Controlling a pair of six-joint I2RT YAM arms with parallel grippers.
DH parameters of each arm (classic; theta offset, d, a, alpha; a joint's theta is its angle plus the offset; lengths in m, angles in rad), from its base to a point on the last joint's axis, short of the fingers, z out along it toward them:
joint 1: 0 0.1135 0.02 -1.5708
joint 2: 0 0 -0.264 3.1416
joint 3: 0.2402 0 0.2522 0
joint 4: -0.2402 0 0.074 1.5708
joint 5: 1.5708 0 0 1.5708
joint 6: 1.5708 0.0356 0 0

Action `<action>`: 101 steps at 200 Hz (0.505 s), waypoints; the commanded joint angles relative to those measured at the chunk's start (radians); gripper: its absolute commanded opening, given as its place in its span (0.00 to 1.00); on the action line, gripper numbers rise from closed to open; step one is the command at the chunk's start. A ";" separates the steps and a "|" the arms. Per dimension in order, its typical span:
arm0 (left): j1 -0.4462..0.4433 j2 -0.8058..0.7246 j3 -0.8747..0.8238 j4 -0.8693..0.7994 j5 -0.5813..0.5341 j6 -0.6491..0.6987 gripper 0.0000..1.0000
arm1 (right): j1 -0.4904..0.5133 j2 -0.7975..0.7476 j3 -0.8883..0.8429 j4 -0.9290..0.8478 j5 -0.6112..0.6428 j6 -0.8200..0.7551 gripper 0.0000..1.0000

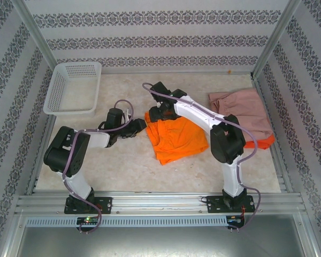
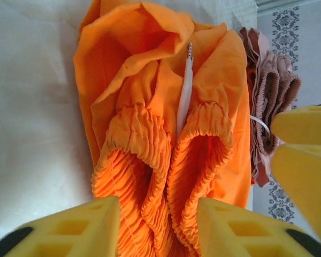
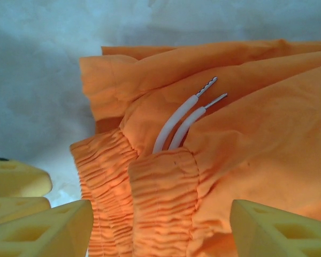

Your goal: Fold and stack the shorts

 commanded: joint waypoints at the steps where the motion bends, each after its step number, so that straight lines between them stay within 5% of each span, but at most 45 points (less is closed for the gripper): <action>1: -0.009 0.043 0.027 0.030 -0.033 0.019 0.35 | 0.011 0.046 0.054 -0.041 0.039 0.023 0.62; 54: -0.013 0.135 0.047 0.059 -0.067 0.009 0.34 | 0.016 0.140 0.099 -0.048 0.069 0.025 0.55; 101: -0.013 0.176 0.044 0.067 -0.080 0.011 0.32 | 0.021 0.173 0.119 -0.059 0.088 0.020 0.28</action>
